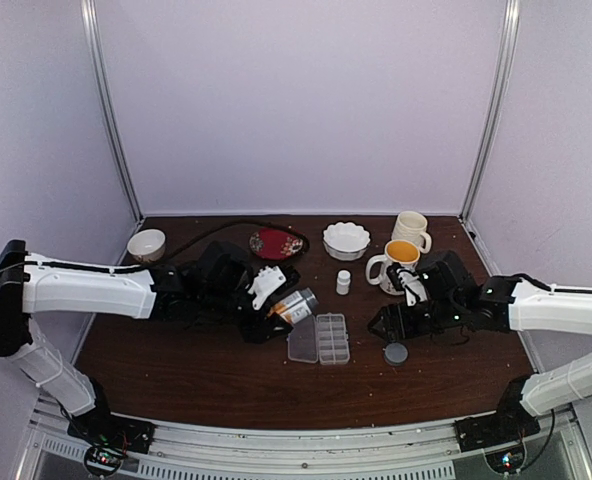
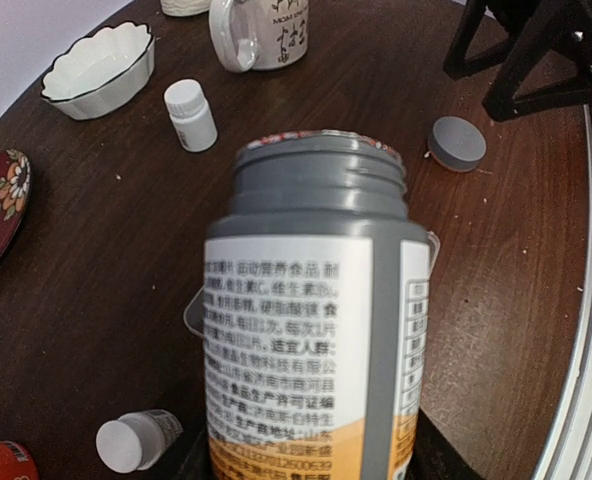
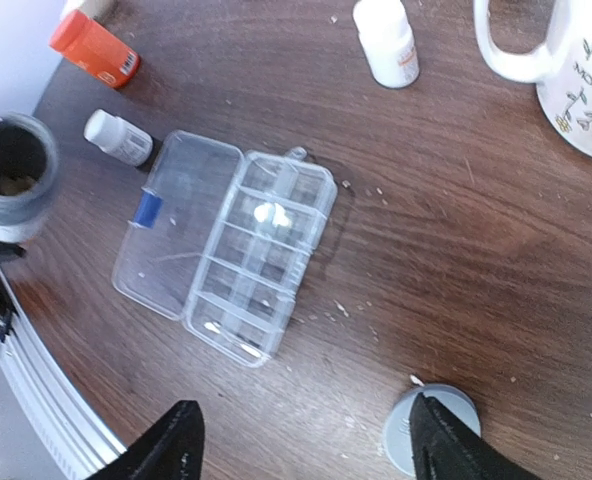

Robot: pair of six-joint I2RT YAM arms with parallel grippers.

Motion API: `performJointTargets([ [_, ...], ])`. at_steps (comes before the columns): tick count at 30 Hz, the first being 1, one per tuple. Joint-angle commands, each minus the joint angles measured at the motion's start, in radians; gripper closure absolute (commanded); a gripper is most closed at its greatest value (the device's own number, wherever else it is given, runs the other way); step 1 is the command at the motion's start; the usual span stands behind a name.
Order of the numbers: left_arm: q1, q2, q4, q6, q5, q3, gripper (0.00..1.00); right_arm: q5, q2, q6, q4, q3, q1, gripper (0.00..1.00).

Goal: Sort the pills into containers
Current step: Pour the pill into the compartment of the pill container.

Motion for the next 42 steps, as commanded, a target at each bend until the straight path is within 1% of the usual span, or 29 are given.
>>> performJointTargets([
  [1,0.003,0.079,-0.091,-0.006,0.032,0.104,1.0,-0.027,-0.005,0.072,0.161,-0.01,0.016,0.32],
  [3,0.003,0.112,-0.126,-0.005,0.038,0.138,1.0,-0.031,0.0,0.097,0.211,-0.017,0.023,0.36],
  [5,0.002,0.141,-0.154,-0.006,0.045,0.169,1.0,-0.041,0.012,0.12,0.27,-0.018,0.035,0.42],
  [6,0.003,0.161,-0.167,-0.007,0.045,0.187,1.0,-0.043,0.019,0.131,0.294,-0.017,0.037,0.43],
  [10,0.003,0.232,-0.235,-0.006,0.05,0.277,1.0,-0.041,0.05,0.161,0.365,-0.011,0.052,0.44],
  [16,0.003,0.316,-0.351,0.011,0.039,0.405,1.0,-0.025,0.081,0.184,0.389,-0.013,0.064,0.45],
  [18,0.004,0.339,-0.39,0.008,0.033,0.441,1.0,-0.01,0.089,0.202,0.388,-0.026,0.066,0.48],
  [24,0.003,0.394,-0.476,0.001,-0.008,0.528,1.0,0.001,0.089,0.259,0.465,-0.103,0.069,0.53],
  [30,0.002,0.449,-0.558,0.004,-0.021,0.606,1.0,0.041,0.07,0.256,0.435,-0.112,0.069,0.54],
  [36,0.002,0.498,-0.681,-0.011,-0.037,0.701,1.0,0.1,0.056,0.221,0.364,-0.1,0.069,0.53],
  [42,0.004,0.538,-0.688,-0.01,-0.018,0.741,1.0,0.097,0.068,0.228,0.375,-0.102,0.069,0.53],
])
